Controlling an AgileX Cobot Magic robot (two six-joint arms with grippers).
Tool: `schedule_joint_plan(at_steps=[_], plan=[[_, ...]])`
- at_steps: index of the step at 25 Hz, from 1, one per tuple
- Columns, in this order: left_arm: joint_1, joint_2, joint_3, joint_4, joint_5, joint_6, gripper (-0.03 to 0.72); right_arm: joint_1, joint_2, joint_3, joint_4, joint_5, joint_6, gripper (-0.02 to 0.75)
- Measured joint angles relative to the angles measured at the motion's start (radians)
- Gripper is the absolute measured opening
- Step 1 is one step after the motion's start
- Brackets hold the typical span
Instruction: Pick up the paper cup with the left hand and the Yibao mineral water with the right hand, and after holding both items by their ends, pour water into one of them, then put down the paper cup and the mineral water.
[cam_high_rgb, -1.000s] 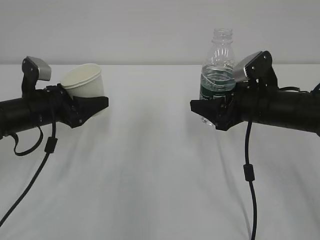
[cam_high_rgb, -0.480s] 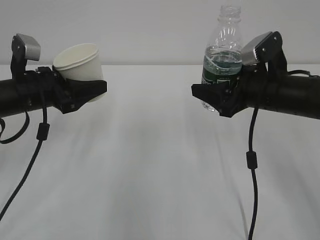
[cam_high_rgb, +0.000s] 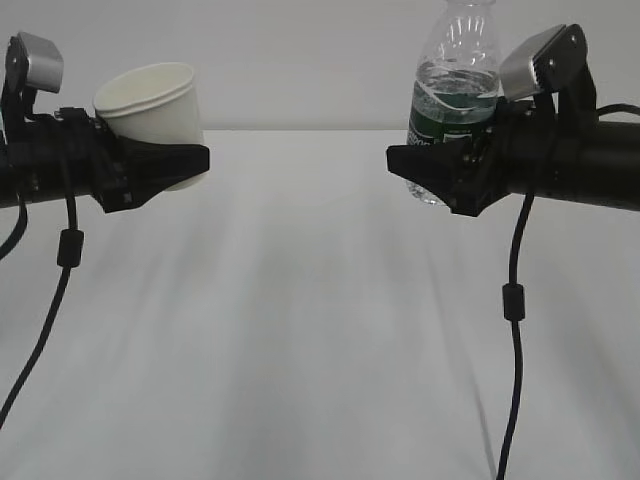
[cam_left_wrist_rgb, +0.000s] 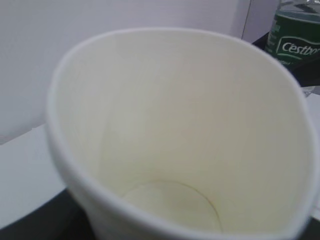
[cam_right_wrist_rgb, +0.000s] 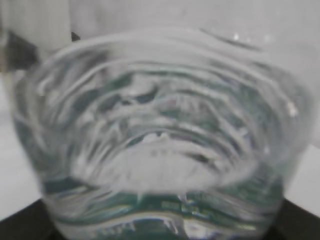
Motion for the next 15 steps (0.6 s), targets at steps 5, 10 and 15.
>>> schedule_joint_plan(at_steps=[5, 10, 15], plan=[[-0.002, -0.059, 0.0, 0.041, 0.011, -0.039, 0.449, 0.0, -0.046, 0.0, -0.046, 0.025, 0.039, 0.496], [-0.054, -0.081, 0.001, 0.096, 0.013, -0.087, 0.449, 0.0, -0.082, 0.002, -0.099, 0.037, 0.086, 0.496], [-0.141, -0.083, 0.001, 0.11, 0.023, -0.098, 0.449, 0.0, -0.11, 0.002, -0.155, 0.057, 0.126, 0.496]])
